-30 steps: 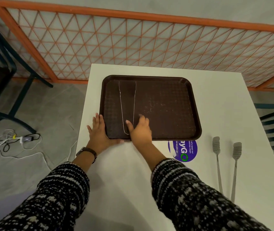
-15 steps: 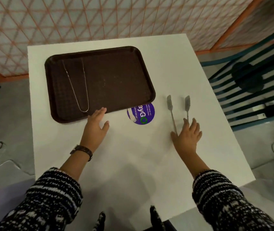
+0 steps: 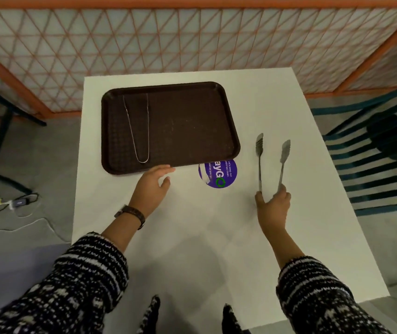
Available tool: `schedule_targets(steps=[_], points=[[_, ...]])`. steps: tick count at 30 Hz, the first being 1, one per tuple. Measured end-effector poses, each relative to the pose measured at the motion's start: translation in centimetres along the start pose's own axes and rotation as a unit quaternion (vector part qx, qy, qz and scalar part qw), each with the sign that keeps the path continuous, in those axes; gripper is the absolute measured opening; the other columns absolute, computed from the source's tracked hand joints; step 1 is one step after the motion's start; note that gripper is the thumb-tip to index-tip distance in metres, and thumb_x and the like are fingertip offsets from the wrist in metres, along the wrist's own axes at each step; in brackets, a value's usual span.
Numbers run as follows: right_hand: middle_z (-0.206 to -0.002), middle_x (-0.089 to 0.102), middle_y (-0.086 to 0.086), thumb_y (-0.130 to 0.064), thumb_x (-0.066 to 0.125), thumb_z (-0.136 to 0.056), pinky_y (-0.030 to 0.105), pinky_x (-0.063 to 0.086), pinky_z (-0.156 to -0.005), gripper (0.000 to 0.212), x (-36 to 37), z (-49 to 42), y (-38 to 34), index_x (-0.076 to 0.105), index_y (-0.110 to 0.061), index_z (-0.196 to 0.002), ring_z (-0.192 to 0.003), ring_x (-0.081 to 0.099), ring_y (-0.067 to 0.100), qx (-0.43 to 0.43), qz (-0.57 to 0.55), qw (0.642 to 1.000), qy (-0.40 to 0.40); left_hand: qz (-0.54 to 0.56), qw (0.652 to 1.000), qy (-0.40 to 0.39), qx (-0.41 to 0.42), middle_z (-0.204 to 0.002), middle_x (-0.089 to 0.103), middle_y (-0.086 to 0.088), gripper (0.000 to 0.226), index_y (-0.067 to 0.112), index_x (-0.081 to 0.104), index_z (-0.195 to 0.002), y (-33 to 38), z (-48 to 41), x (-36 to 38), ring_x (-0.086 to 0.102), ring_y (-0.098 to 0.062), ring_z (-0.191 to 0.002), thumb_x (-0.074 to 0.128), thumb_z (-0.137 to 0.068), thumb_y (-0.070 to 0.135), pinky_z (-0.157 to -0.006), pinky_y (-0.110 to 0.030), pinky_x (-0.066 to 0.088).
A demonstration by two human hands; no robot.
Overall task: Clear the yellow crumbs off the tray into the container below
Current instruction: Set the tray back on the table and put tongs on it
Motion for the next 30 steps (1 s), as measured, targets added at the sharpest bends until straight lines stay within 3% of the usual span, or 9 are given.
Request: schedule_targets(steps=[3,7,13,23,26,28,30], points=[[-0.13,0.043,0.016,-0.031,0.065,-0.085,0.046,0.043,-0.1,0.07,1.6,-0.7,-3.9,0.03,-0.008,-0.141,-0.121,0.044,0.032,-0.041,-0.017,0.999,-0.02,0.004,1.0,0.019,-0.024,-0.127,0.058,-0.003,0.031,0.017,0.064,-0.116,-0.9,0.4,-1.5,0.053,-0.016,-0.117,0.052,-0.089,0.008,-0.103,-0.023,0.035],[-0.129,0.045,0.019,-0.027,0.067,-0.084,0.043,0.041,-0.099,0.068,5.7,-1.3,-10.0,0.034,-0.004,-0.139,-0.123,0.042,0.033,-0.101,-0.01,0.993,-0.054,0.032,0.996,0.05,-0.059,-0.126,0.058,-0.004,0.029,0.017,0.065,-0.114,-2.4,0.9,-3.4,0.055,-0.017,-0.115,0.053,-0.089,0.008,-0.106,-0.03,0.04],[-0.134,0.041,0.021,-0.036,0.059,-0.086,0.047,0.032,-0.104,0.069,12.1,-1.4,-17.0,0.031,-0.001,-0.138,-0.123,0.037,0.039,-0.138,0.122,0.98,-0.071,0.051,0.991,0.085,-0.095,-0.123,0.058,-0.001,0.029,0.017,0.065,-0.113,-5.0,1.1,-5.8,0.053,-0.009,-0.11,0.052,-0.09,0.007,-0.101,-0.018,0.035],[-0.141,0.033,0.02,-0.04,0.062,-0.085,0.046,0.033,-0.104,0.077,17.7,-2.9,-19.4,0.026,-0.001,-0.14,-0.126,0.034,0.038,-0.125,0.161,0.976,-0.076,0.038,0.987,0.098,-0.121,-0.128,0.056,-0.002,0.03,0.019,0.064,-0.115,-9.2,0.9,-7.3,0.051,-0.014,-0.118,0.049,-0.091,0.008,-0.105,-0.024,0.037],[-0.141,0.033,0.019,-0.05,0.062,-0.082,0.047,0.035,-0.103,0.086,17.4,-2.7,-19.1,0.023,-0.003,-0.143,-0.126,0.036,0.038,-0.137,0.174,0.973,-0.073,0.021,0.983,0.123,-0.133,-0.134,0.049,-0.003,0.034,0.018,0.06,-0.119,-9.9,0.6,-7.3,0.047,-0.016,-0.122,0.05,-0.089,0.007,-0.103,-0.019,0.031],[-0.14,0.035,0.019,-0.054,0.057,-0.084,0.048,0.034,-0.103,0.085,16.5,-2.6,-18.7,0.023,-0.005,-0.144,-0.126,0.037,0.037,-0.145,0.175,0.972,-0.065,0.018,0.97,0.171,-0.17,-0.138,0.041,-0.007,0.041,0.016,0.051,-0.128,-10.5,0.3,-7.3,0.046,-0.021,-0.123,0.052,-0.088,0.008,-0.104,-0.024,0.034],[-0.14,0.036,0.018,-0.051,0.052,-0.088,0.047,0.034,-0.104,0.075,15.5,-2.4,-17.9,0.026,-0.007,-0.143,-0.126,0.037,0.036,-0.158,0.175,0.97,-0.058,0.028,0.951,0.201,-0.233,-0.139,0.036,-0.013,0.053,0.012,0.039,-0.137,-11.3,-0.1,-7.1,0.05,-0.03,-0.118,0.054,-0.087,0.011,-0.104,-0.038,0.041]])
Point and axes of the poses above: each hand's wrist, its own z-axis away from the middle knuckle, its own x-axis out of the palm, y = z × x, the point moved 2 cm from there along -z, towards the middle knuckle
